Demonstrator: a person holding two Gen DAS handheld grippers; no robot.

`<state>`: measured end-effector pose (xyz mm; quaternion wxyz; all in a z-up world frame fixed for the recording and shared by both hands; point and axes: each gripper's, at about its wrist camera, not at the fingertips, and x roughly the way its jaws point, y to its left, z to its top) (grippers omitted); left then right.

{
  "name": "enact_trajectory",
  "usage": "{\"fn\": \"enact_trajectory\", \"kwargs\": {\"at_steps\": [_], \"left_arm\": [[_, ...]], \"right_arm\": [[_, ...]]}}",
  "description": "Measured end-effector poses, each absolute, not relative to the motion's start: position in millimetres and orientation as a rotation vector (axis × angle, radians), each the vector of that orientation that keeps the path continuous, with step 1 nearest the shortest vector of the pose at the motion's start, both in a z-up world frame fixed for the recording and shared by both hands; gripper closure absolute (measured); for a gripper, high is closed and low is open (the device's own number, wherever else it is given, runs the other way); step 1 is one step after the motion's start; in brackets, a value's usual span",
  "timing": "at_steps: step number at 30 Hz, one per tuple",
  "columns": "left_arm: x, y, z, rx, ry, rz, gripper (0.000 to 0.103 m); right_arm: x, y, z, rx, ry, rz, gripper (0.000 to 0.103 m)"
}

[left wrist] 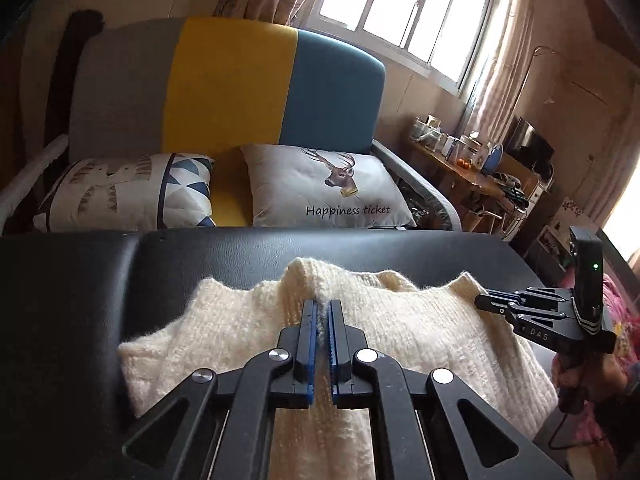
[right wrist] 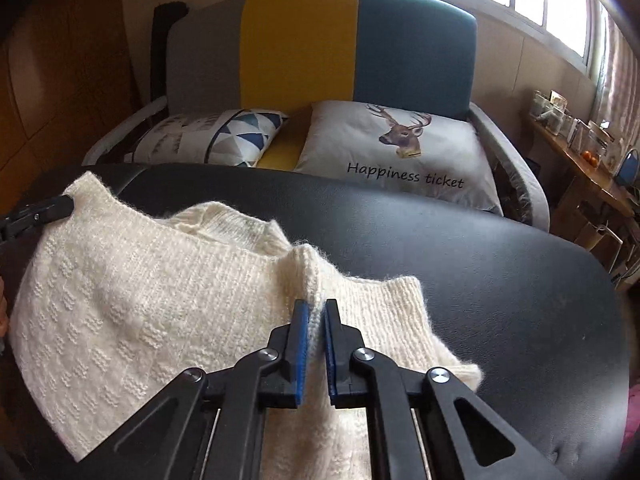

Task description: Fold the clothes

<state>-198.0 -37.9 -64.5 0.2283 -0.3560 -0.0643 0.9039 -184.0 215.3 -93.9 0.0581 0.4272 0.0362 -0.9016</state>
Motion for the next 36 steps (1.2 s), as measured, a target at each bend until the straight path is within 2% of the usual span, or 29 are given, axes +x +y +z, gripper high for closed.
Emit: {"fn": "enact_trajectory", "kwargs": {"at_steps": [3,6,10,16,23,26,28,29,30,32,36], "left_arm": [[-226.2,-20.2,-94.0,-1.105,-0.088,2.517,0.097],[-238.7,-21.4,-126.8,-1.216,-0.140,2.443,0.093],[-231.2,-31.6,-127.0,-1.181,-0.226,2.417,0.093],[-214.8,-57.9,-106.9,-1.137,-0.282,2.423,0.091],[-215.9,-95.2,-96.9,-1.170,-0.097,2.594,0.090],[-222.0,-90.5,-95.7,-1.162,-0.004,2.570,0.078],[-227.2,-80.9,-96.3,-1.170,0.051,2.514,0.065],[-230.0,-74.7,-97.1,-1.179,0.080,2.478,0.064],[-231.2,-68.1,-98.4,-1.180,0.128,2.467,0.065],[-231.4,-64.2,-101.8,-1.198,0.201,2.510,0.101],[-236.7,-104.6,-113.4,-1.292,-0.038,2.609,0.099]], "right_arm": [[-197.6,223.7,-111.6,1.372,0.052,-2.767,0.095],[-203.4,233.2,-139.1,1.449,-0.067,-2.734,0.090],[-190.7,245.0,-144.9,1.340,-0.205,-2.766,0.090],[-174.5,250.9,-144.9,1.343,-0.254,-2.736,0.090],[-155.1,261.4,-133.7,1.322,-0.339,-2.745,0.089],[-148.1,244.4,-108.5,1.231,-0.217,-2.813,0.081],[-145.5,230.3,-94.0,1.184,-0.131,-2.829,0.081],[-147.0,220.5,-90.8,1.181,-0.086,-2.810,0.081],[-149.0,210.6,-88.3,1.181,-0.042,-2.790,0.081],[-154.5,192.7,-88.7,1.194,0.013,-2.727,0.081],[-174.6,170.8,-121.9,1.385,0.251,-2.694,0.080]]}}
